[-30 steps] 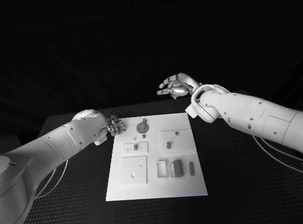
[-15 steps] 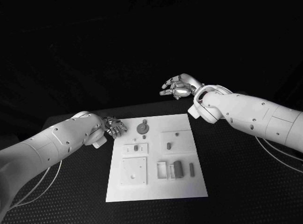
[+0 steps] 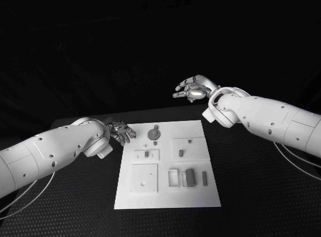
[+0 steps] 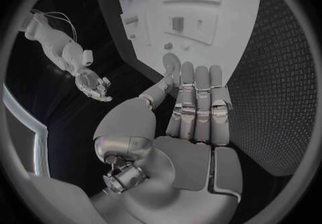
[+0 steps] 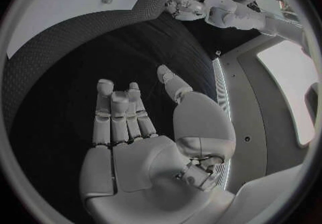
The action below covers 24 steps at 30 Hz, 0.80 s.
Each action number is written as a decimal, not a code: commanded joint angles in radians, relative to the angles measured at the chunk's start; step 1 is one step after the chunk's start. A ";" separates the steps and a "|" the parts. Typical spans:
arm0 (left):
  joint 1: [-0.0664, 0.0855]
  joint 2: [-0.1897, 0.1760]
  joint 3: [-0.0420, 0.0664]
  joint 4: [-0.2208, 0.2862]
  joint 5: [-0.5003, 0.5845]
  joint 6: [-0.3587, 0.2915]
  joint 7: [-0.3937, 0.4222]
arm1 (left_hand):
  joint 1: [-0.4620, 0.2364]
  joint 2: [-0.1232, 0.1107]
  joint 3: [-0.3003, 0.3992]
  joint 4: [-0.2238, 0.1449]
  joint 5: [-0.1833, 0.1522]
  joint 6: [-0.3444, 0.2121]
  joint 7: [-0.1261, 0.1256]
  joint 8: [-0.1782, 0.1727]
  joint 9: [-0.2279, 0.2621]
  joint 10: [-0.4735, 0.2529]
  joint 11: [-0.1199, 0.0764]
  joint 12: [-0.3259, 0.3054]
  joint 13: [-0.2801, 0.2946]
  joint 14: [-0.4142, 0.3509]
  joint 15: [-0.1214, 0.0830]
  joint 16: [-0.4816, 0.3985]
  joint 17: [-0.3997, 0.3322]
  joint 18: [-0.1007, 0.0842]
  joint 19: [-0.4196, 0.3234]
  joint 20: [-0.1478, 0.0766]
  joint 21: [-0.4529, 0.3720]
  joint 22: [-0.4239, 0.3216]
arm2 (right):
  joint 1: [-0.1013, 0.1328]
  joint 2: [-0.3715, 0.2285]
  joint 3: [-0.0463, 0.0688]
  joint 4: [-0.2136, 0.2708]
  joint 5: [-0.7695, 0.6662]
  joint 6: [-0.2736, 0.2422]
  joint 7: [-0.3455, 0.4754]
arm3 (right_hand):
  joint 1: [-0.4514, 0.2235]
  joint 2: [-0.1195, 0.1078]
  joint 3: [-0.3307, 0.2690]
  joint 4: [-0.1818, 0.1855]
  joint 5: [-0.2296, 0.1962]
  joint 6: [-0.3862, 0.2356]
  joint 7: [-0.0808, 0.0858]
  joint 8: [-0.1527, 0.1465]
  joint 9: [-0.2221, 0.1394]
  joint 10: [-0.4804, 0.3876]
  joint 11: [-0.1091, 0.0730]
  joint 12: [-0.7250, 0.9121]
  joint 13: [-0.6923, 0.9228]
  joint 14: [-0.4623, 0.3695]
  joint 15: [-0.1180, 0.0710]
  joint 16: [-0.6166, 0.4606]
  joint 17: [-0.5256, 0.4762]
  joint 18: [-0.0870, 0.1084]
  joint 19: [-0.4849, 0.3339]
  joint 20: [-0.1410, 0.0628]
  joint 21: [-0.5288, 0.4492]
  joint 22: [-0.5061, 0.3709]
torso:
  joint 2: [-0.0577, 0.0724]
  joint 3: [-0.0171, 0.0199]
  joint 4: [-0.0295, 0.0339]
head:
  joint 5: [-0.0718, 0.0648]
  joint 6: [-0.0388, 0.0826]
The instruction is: Assemble the parts on the task board
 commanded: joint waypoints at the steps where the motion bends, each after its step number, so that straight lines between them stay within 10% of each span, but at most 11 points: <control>1: 0.000 -0.014 -0.003 0.042 -0.072 -0.071 -0.069 | 0.001 -0.009 0.008 0.000 0.009 0.026 -0.018 0.004 0.001 0.010 -0.001 -0.004 0.003 0.010 -0.002 0.005 0.003 -0.005 0.008 -0.002 0.003 0.003 | 0.000 -0.004 0.001 0.001 0.000 0.013 0.002 | -0.010 0.003 -0.001 0.005 -0.002 0.000 0.005 -0.003 -0.001 -0.005 -0.001 0.006 -0.001 -0.008 -0.001 0.006 -0.001 0.011 0.003 -0.005 -0.006 0.010 | -0.004 -0.0054 0.0035 | 0.002 -0.008; 11: -0.006 -0.027 -0.052 0.085 -0.105 -0.092 -0.096 | -0.002 -0.013 0.010 0.000 0.013 0.034 -0.022 0.007 -0.002 0.019 -0.005 -0.006 0.010 0.017 -0.005 0.006 0.012 -0.006 0.016 -0.005 0.004 0.008 | 0.000 -0.010 0.001 0.004 0.000 0.012 0.002 | -0.011 0.003 -0.001 0.005 -0.002 0.000 0.005 -0.002 -0.002 -0.005 -0.001 0.006 -0.001 -0.008 -0.001 0.006 -0.002 0.011 0.003 -0.005 -0.006 0.011 | -0.003 -0.0038 0.0033 | 0.008 -0.016; 24: -0.044 -0.007 -0.058 0.083 -0.120 -0.056 -0.115 | -0.005 -0.010 0.011 -0.001 0.008 0.036 -0.022 0.007 -0.004 0.022 -0.006 -0.009 0.015 0.017 -0.006 0.004 0.017 -0.006 0.017 -0.006 0.002 0.012 | 0.000 -0.010 0.001 0.005 0.000 0.011 0.005 | -0.011 0.003 -0.001 0.005 -0.002 0.000 0.005 -0.002 -0.002 -0.005 -0.001 0.007 -0.002 -0.008 -0.001 0.006 -0.002 0.011 0.003 -0.005 -0.007 0.011 | -0.002 -0.0019 0.0026 | 0.010 -0.024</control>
